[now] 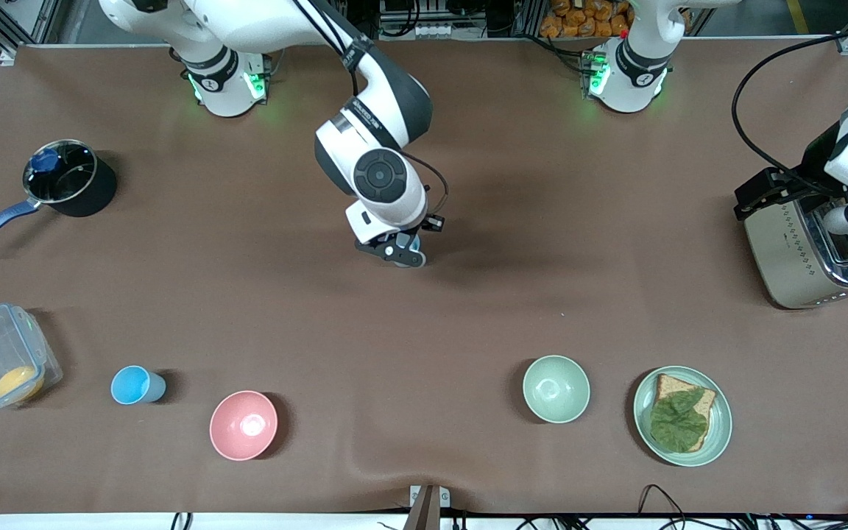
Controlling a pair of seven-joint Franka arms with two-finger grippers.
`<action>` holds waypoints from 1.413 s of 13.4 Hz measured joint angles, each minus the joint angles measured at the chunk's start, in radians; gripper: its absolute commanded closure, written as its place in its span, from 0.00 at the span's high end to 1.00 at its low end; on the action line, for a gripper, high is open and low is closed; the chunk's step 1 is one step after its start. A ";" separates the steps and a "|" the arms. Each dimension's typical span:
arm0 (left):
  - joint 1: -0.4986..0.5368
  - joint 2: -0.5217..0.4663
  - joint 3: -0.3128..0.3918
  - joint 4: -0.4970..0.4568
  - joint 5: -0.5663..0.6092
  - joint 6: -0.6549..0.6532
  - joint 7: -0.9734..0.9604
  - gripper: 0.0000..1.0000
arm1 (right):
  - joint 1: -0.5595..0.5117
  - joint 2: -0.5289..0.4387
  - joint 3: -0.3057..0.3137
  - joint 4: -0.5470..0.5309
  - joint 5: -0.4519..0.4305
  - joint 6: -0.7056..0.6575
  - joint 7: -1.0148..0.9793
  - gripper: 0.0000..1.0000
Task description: Stack blue cups with both arms
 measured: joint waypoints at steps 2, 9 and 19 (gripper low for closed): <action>0.000 0.001 0.000 -0.006 0.000 0.001 0.001 1.00 | 0.000 0.014 0.000 0.004 -0.009 0.001 0.000 0.11; 0.000 0.002 0.000 -0.012 -0.015 0.003 0.001 1.00 | -0.050 0.014 -0.016 0.044 -0.012 -0.071 -0.006 1.00; 0.000 -0.013 -0.003 0.014 -0.015 -0.022 0.018 1.00 | -0.570 -0.302 -0.031 -0.108 -0.254 -0.330 -0.861 1.00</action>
